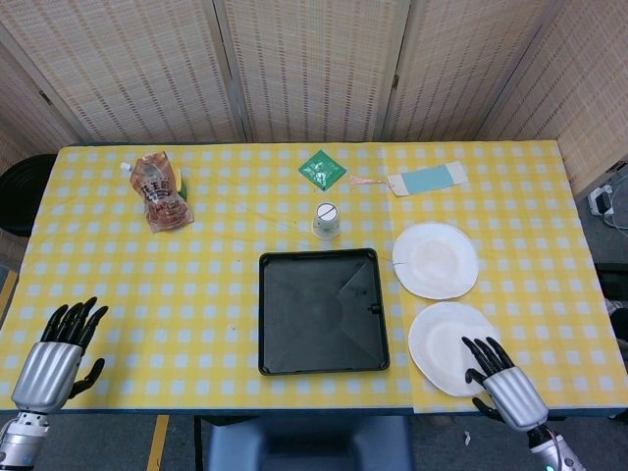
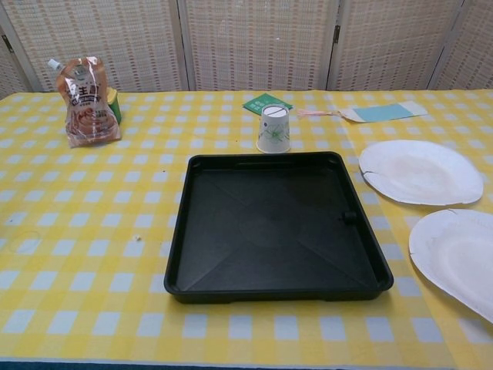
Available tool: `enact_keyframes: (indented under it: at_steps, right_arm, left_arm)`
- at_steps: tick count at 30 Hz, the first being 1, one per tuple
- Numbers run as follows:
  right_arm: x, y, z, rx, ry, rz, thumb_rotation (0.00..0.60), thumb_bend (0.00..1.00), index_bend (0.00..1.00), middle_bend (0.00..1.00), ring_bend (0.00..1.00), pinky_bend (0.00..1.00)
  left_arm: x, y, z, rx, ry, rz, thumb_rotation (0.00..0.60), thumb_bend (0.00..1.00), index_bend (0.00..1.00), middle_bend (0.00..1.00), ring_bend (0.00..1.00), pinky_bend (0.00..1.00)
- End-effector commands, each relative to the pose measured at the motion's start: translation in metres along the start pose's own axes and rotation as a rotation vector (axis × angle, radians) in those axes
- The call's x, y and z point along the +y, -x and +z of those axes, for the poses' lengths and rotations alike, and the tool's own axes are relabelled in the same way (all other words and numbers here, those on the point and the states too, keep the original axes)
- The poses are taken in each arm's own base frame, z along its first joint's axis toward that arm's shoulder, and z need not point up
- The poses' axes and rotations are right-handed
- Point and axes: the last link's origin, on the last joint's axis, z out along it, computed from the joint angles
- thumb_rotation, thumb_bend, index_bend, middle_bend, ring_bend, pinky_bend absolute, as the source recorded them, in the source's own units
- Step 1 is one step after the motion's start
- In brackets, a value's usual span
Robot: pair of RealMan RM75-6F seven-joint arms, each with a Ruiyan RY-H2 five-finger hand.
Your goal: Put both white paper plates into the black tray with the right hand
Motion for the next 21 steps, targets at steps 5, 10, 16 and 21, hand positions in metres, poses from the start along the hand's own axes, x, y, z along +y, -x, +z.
enact_keyframes:
  at_steps: [5,10,16,21]
  right_arm:
    - [-0.0017,0.0013,0.0056,-0.005,-0.006,-0.002,0.6,0.36,0.52,0.0,0.0,0.0]
    - [-0.0025,0.0021,0.0081,-0.005,-0.011,0.002,0.6,0.44,0.55,0.0,0.0,0.0]
    - [-0.0019,0.0032,0.0115,-0.006,-0.008,0.0,0.6,0.45,0.58,0.0,0.0,0.0]
    - [-0.0022,-0.0035,0.0122,0.035,-0.018,0.007,0.6,0.46,0.62,0.02,0.0,0.0]
  left_arm:
    - [-0.001,-0.0015,-0.0009,0.006,-0.003,-0.002,0.6,0.42,0.0,0.0,0.0,0.0]
    - [-0.0014,-0.0019,-0.0014,0.008,-0.003,-0.002,0.6,0.42,0.0,0.0,0.0,0.0]
    - [-0.0024,-0.0021,-0.001,0.009,-0.007,-0.002,0.6,0.42,0.0,0.0,0.0,0.0]
    - [-0.0038,-0.0025,-0.0009,0.012,-0.014,0.0,0.6,0.42,0.0,0.0,0.0,0.0]
